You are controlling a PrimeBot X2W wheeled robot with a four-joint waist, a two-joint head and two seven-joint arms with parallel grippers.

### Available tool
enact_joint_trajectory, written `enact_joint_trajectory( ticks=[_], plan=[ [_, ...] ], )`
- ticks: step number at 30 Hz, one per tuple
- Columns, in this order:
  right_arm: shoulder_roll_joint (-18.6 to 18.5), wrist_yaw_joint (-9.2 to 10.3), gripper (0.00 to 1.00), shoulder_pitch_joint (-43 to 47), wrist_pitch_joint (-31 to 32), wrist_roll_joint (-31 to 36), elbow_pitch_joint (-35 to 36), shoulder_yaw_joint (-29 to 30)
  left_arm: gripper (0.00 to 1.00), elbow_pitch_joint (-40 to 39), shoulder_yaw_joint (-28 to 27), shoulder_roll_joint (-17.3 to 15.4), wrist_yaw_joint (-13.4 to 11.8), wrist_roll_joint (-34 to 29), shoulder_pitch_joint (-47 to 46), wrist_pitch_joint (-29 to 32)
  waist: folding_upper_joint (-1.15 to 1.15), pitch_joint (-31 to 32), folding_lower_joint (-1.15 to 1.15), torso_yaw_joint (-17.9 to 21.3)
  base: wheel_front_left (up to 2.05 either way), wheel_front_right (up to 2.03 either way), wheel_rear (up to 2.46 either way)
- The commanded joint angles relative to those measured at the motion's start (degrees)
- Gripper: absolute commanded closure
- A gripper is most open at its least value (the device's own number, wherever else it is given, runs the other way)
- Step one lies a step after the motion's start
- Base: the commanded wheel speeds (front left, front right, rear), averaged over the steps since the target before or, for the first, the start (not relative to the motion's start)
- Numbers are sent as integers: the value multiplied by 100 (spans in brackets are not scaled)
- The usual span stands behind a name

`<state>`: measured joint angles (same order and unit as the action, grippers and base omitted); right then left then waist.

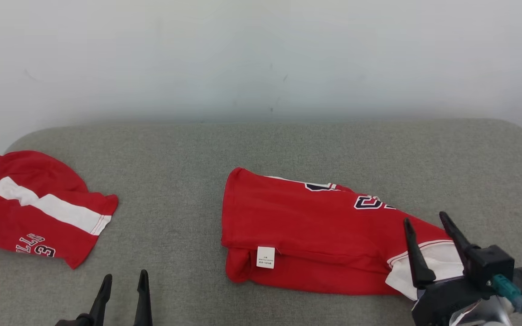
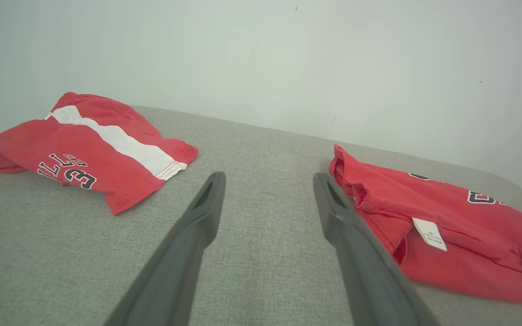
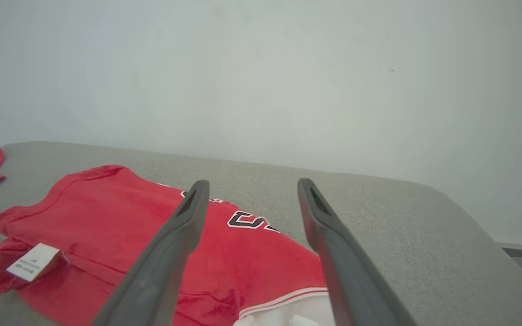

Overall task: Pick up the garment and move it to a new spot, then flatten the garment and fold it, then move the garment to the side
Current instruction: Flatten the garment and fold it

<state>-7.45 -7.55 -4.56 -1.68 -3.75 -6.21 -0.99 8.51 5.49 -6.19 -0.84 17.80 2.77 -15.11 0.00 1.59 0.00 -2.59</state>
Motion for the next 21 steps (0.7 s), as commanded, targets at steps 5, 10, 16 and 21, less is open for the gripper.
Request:
enact_joint_trajectory(
  ticks=[5,10,16,21],
  plan=[
    [119,13,0,345,-425,-101,-68,-377,0,-36,-64,32,9,-45,163,-7,0,200,0,27,0,0,0],
    [167,13,0,628,-476,-144,-146,-473,0,-91,-92,87,-2,-74,267,-7,0,262,0,74,0,0,0],
    [216,13,0,785,-343,-122,-175,-252,0,-130,-145,131,3,-89,354,-7,0,264,0,151,0,0,0],
    [233,13,0,609,227,-17,-326,-32,0,-144,-161,159,22,-121,333,-7,0,241,0,224,0,0,0]
  ],
)
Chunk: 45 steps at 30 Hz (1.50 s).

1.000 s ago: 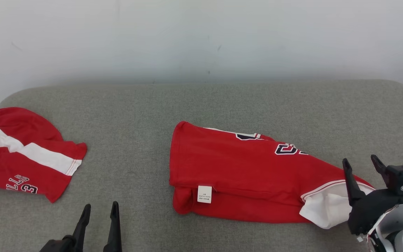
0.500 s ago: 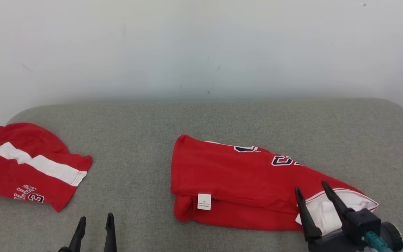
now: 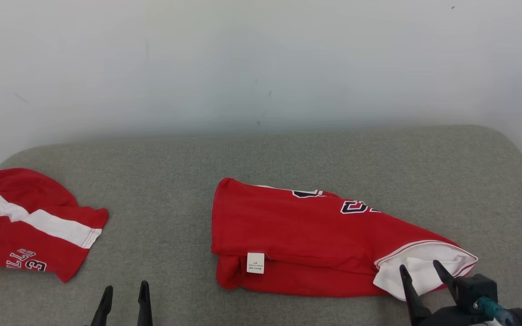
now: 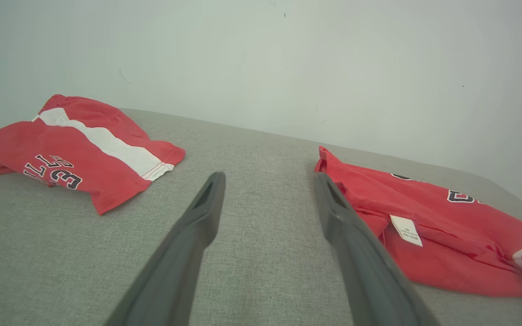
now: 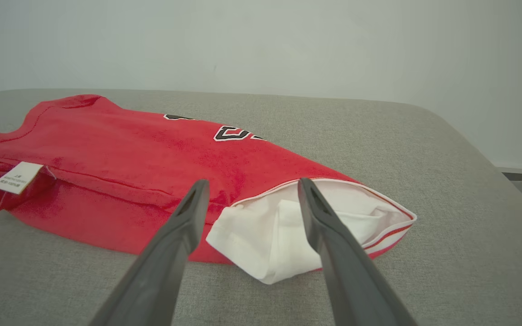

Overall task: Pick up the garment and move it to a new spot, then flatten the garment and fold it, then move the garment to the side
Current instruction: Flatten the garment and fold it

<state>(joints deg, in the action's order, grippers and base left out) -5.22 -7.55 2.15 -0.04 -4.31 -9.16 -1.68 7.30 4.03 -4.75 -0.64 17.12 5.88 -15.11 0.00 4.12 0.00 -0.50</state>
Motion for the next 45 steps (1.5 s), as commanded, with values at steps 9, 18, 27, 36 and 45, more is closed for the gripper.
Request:
enact_joint_trajectory(
  ticks=[9,18,27,36,45],
  plan=[
    [-138,13,0,-837,1777,414,-606,549,0,-18,61,42,50,-113,-90,-7,0,-210,0,5,0,0,0],
    [-455,13,0,-1556,2416,536,-1472,338,0,31,117,23,98,-148,-192,-7,0,-403,0,-117,0,0,0],
    [-553,13,0,-1840,2435,460,-2093,82,0,56,126,-9,85,-139,-204,-7,0,-424,0,-158,0,0,0],
    [-451,13,100,-1546,1984,484,-1892,442,0,59,148,0,38,-112,-124,-7,0,-328,0,-97,0,0,0],
    [41,13,0,-294,2032,591,-425,1579,0,-35,87,19,-18,-61,-57,-7,0,-318,0,130,0,0,0]
  ],
)
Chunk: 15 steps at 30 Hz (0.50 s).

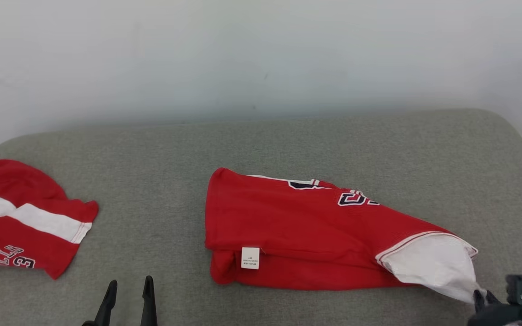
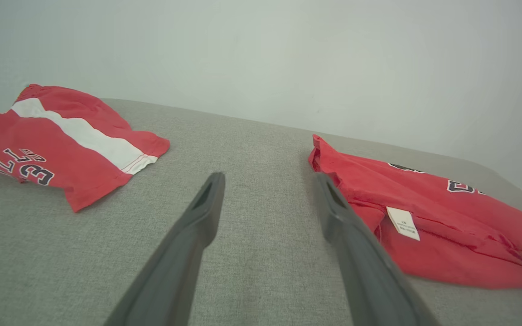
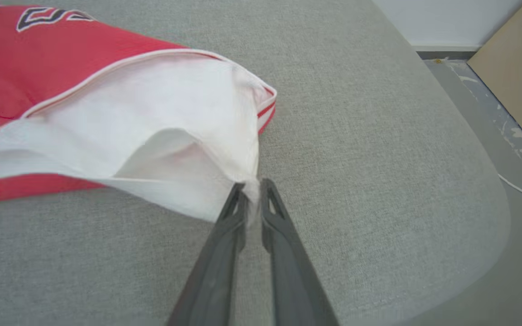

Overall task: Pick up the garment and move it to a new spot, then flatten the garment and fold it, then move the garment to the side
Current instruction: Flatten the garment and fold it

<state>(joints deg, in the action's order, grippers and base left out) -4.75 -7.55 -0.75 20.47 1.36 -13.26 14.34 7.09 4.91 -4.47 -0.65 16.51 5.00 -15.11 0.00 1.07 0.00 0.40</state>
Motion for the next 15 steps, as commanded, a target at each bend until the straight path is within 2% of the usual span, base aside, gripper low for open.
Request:
enact_joint_trajectory(
  ticks=[1,5,8,11,15],
  plan=[
    [45,13,0,113,52,24,144,75,0,-19,-12,-7,-17,5,25,-7,0,-18,0,76,0,0,0],
    [162,13,0,472,160,13,693,356,0,-26,-23,7,-11,8,-38,-7,0,-28,0,173,0,0,0],
    [189,13,0,540,-94,-134,1007,343,0,-8,-26,17,0,4,-72,-7,0,-17,0,212,0,0,0],
    [192,13,0,481,-603,-384,1190,104,0,10,-27,30,9,-4,-85,-7,0,4,0,231,0,0,0],
    [190,13,0,350,-1495,-574,1295,-500,0,27,-36,41,17,-24,-102,-7,0,45,0,241,0,0,0]
  ],
)
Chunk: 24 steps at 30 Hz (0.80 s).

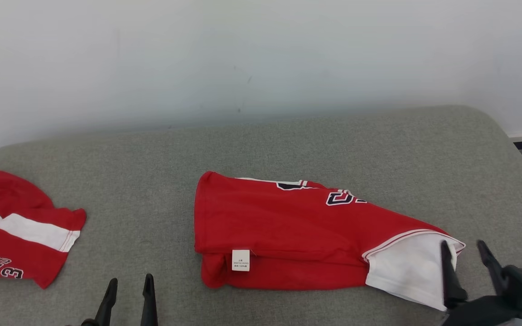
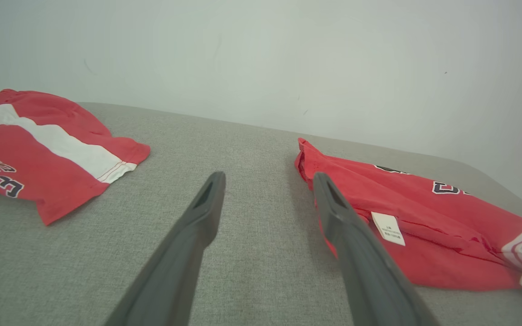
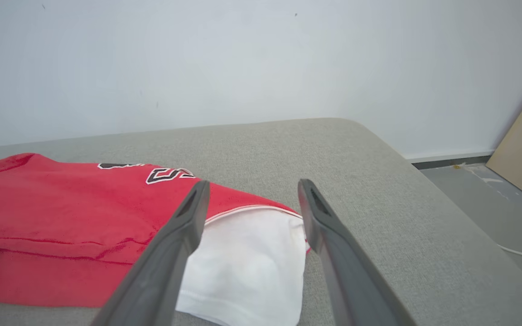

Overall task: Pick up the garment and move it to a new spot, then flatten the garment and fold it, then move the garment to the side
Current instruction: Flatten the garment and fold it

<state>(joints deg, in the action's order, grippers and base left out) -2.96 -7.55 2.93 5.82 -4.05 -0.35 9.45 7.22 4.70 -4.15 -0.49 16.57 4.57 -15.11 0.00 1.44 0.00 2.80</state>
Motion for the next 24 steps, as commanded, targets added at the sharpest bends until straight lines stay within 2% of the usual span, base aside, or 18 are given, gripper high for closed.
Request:
enact_joint_trajectory(
  ticks=[1,5,11,24],
  plan=[
    [9,13,0,-70,-239,-41,-10,-159,0,20,-17,12,5,-35,-60,-7,0,21,0,-1,0,0,0],
    [6,13,0,-267,-869,-71,-265,-776,0,9,-38,18,26,-68,-38,-7,0,92,0,-25,0,0,0],
    [4,13,0,-553,-1295,-95,-849,-1494,0,2,-103,37,33,-112,47,-6,0,255,0,-141,0,0,0],
    [7,13,0,-397,-1301,-165,-1265,-1263,0,-26,-262,56,51,-177,198,-6,0,405,0,-249,0,0,0]
  ],
)
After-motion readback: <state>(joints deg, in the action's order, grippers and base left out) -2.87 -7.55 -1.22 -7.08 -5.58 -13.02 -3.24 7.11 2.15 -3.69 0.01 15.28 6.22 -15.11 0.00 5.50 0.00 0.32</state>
